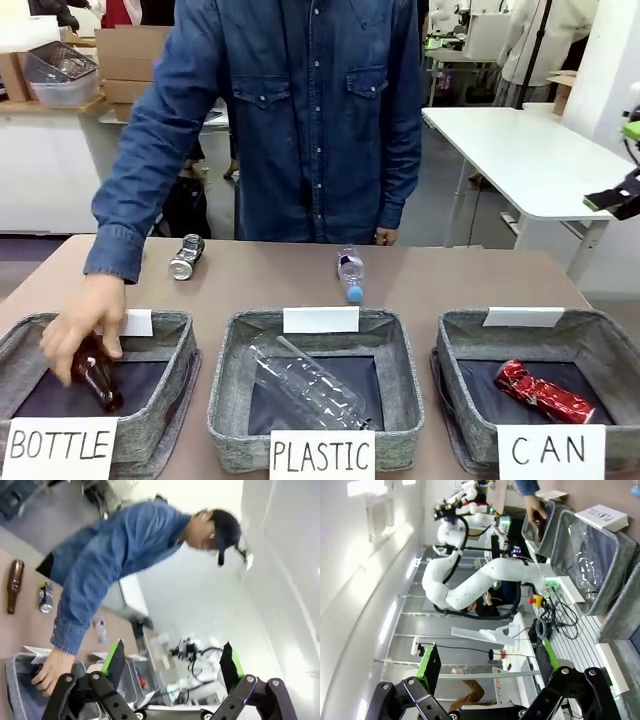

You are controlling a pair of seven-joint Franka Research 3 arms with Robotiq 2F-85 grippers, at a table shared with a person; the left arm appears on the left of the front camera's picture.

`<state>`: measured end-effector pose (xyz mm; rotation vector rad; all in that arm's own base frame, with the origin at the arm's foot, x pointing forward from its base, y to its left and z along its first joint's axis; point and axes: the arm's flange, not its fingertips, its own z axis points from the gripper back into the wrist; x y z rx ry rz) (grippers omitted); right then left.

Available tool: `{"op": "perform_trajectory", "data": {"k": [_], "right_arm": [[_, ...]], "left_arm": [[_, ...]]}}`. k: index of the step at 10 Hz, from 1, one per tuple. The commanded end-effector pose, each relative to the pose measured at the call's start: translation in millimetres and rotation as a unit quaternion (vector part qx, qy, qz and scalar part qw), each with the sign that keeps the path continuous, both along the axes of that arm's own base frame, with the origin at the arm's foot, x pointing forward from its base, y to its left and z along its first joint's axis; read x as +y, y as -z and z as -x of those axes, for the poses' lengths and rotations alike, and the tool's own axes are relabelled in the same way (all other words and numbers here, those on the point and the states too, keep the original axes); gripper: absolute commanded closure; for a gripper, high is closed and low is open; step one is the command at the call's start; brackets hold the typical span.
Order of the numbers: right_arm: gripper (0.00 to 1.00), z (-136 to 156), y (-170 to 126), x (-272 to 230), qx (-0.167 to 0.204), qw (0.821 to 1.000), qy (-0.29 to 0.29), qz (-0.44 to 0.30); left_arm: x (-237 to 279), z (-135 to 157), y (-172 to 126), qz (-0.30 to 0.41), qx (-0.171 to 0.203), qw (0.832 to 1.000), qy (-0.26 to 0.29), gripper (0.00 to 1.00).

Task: Sort the can waste into the basket.
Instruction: Pick up the can waste from the table and place it in the right Fabric basket.

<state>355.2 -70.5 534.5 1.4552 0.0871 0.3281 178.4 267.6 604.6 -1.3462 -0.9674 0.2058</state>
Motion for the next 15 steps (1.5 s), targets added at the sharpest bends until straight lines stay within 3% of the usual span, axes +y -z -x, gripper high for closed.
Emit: {"op": "perform_trajectory", "data": {"k": [1,4,6,9,10,13,15], "right_arm": [[0.0,1.4,-0.6,-3.0,-0.008,1.0,-0.008,-0.001],[0.0,1.4,-0.6,-3.0,-0.008,1.0,-0.008,-0.001],[0.0,1.4,-0.6,-3.0,-0.008,1.0,-0.008,-0.001],[0.0,1.4,-0.6,-3.0,-0.008,1.0,-0.008,-0.001],[0.0,1.4,-0.6,-3.0,-0.008,1.0,-0.008,-0.001],[0.0,1.4,-0.6,-3.0,-0.008,1.0,-0.008,-0.001],[0.0,1.4,-0.6,-3.0,-0.008,1.0,-0.008,-0.001]], "left_arm": [[-17.5,-0.1,13.6,0.019,-0.019,1.0,-0.015,0.0],[-32.8,-26.8,13.2,0.005,0.002,1.0,0.026,0.0],[-58.3,-66.2,9.9,-0.047,0.068,0.995,0.06,0.0],[-59.6,-77.2,11.7,-0.058,0.081,0.993,0.066,0.0],[-84.8,-98.5,18.4,-0.1,0.111,0.987,0.059,0.0],[-168.9,-195.4,48.8,-0.23,0.207,0.943,0.124,0.0],[-216.1,-248.8,84.8,-0.348,0.246,0.897,0.113,0.0]]}}
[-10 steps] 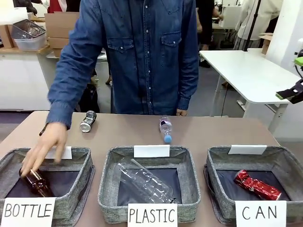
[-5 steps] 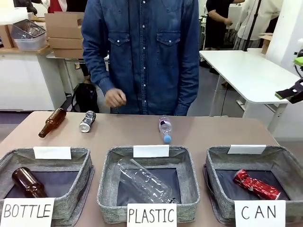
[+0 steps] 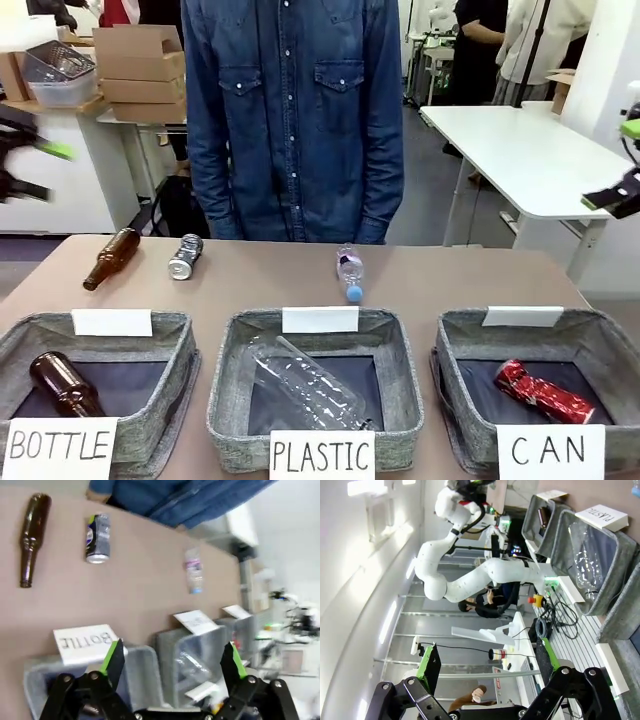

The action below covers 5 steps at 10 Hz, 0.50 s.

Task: Sort the can waste into the basket.
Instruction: Pick up the can waste from the table and place it in the right Fabric basket.

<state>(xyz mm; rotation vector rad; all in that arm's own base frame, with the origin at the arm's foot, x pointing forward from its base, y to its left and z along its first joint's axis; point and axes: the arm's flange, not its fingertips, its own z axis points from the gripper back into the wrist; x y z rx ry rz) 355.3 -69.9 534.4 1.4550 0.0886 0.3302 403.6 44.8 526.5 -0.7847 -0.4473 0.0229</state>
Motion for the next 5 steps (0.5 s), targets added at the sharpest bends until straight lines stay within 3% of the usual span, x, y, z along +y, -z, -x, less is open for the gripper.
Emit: {"op": "perform_trajectory", "data": {"k": [1,2,5], "right_arm": [[0.0,1.6,-0.6,-3.6,-0.008,1.0,-0.007,-0.001],[0.0,1.6,-0.6,-3.6,-0.008,1.0,-0.007,-0.001],[0.0,1.6,-0.6,-3.6,-0.008,1.0,-0.007,-0.001]], "left_arm": [[-20.3,-45.3,31.0,-0.141,0.021,0.99,0.018,0.0],[-42.2,-61.9,52.4,-0.197,-0.006,0.98,0.03,0.0],[-96.1,-108.9,99.3,-0.261,-0.046,0.962,0.062,0.0]]}}
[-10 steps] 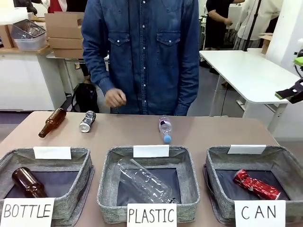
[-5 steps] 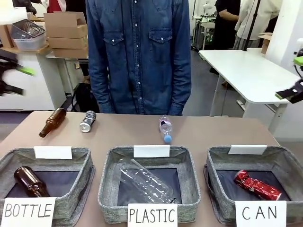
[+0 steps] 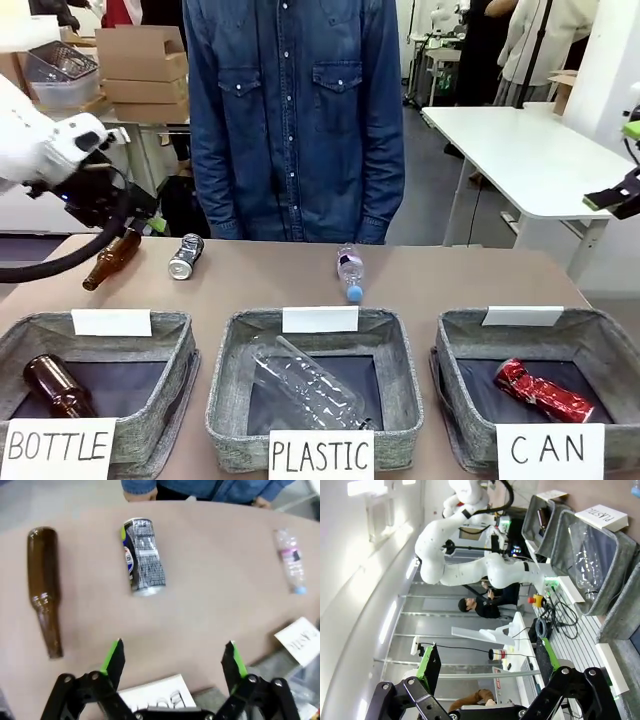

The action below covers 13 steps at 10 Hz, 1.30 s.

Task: Sort the can waste into the basket.
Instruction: Pick up the can waste from the table and place it in the right Fabric basket.

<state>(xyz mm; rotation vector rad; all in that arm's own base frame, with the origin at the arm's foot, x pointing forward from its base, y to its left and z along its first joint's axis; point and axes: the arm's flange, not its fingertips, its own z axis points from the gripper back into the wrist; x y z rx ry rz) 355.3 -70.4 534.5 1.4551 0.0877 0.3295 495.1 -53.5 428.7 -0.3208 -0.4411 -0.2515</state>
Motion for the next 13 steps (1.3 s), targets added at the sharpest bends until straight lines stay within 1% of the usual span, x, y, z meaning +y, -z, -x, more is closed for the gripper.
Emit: {"op": "perform_trajectory", "data": {"k": [1,2,3,4,6,9,11,13], "right_arm": [[0.0,1.5,-0.6,-3.1,-0.008,1.0,-0.007,-0.001],[0.0,1.5,-0.6,-3.1,-0.008,1.0,-0.007,-0.001],[0.0,1.5,-0.6,-3.1,-0.008,1.0,-0.007,-0.001],[0.0,1.5,-0.6,-3.1,-0.008,1.0,-0.007,-0.001],[0.0,1.5,-0.6,-3.1,-0.008,1.0,-0.007,-0.001],[0.0,1.5,-0.6,-3.1,-0.008,1.0,-0.007,-0.001],[0.0,1.5,-0.6,-3.1,-0.008,1.0,-0.007,-0.001],[0.0,1.5,-0.6,-3.1,-0.008,1.0,-0.007,-0.001]], "left_arm": [[-8.4,-35.0,19.7,-0.03,-0.03,0.999,-0.002,0.0],[-12.8,-52.5,34.2,-0.041,-0.046,0.998,0.004,0.0],[-14.6,-70.9,46.9,-0.038,-0.046,0.998,0.003,0.0],[-20.3,-83.6,57.3,-0.038,-0.046,0.998,0.007,0.0],[-34.2,-95.6,73.2,-0.045,-0.029,0.999,0.01,0.0],[-35.6,-101.2,96.5,-0.056,0.022,0.998,0.014,0.0],[-38.9,-99.2,106.0,-0.063,0.028,0.997,0.024,0.0],[-40.8,-99.8,106.9,-0.067,0.025,0.997,0.026,0.0]]}}
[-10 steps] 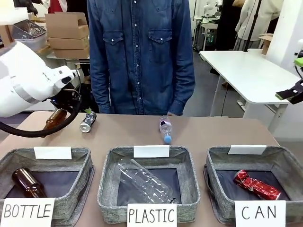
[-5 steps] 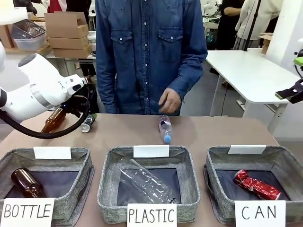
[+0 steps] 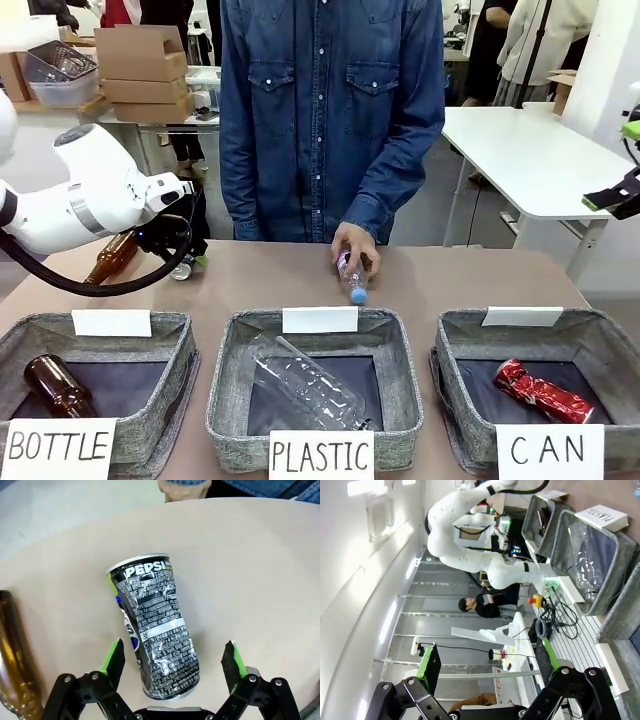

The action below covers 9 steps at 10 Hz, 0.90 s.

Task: Sort the can waste into the basket.
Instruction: Pick up the can waste from the table and place it in the right Fabric basket.

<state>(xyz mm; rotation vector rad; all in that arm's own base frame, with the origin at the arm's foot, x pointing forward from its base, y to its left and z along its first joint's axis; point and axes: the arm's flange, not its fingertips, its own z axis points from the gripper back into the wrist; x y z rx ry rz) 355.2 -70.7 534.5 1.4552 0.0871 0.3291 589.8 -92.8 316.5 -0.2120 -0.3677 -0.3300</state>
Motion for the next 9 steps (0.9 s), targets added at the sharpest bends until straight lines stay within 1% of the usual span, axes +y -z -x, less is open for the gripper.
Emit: {"op": "perform_trajectory", "data": {"k": [1,2,3,4,6,7,8,9], "right_arm": [[0.0,1.4,-0.6,-2.8,-0.008,1.0,-0.008,-0.001],[0.0,1.4,-0.6,-2.8,-0.008,1.0,-0.008,-0.001],[0.0,1.4,-0.6,-2.8,-0.008,1.0,-0.008,-0.001],[0.0,1.4,-0.6,-2.8,-0.008,1.0,-0.008,-0.001],[0.0,1.4,-0.6,-2.8,-0.008,1.0,-0.008,-0.001],[0.0,1.4,-0.6,-2.8,-0.008,1.0,-0.008,-0.001],[0.0,1.4,-0.6,-2.8,-0.008,1.0,-0.008,-0.001],[0.0,1.4,-0.6,-2.8,-0.008,1.0,-0.008,-0.001]], "left_arm": [[-2.6,-4.9,-4.1,-0.007,-0.005,1.0,-0.003,0.0],[-3.4,-5.1,-2.7,-0.013,-0.02,1.0,0.0,0.53],[-4.3,-5.3,-1.8,-0.021,-0.028,0.999,0.002,0.59],[-4.7,-5.5,-1.2,-0.03,-0.035,0.999,0.001,1.0],[-3.2,-5.8,0.6,-0.052,-0.038,0.998,-0.004,1.0],[-2.4,-4.7,1.8,-0.059,-0.035,0.998,-0.007,0.85],[-1.3,-3.2,2.9,-0.059,-0.029,0.998,-0.009,0.94],[-0.3,-1.2,2.3,-0.057,-0.026,0.998,-0.008,1.0]]}}
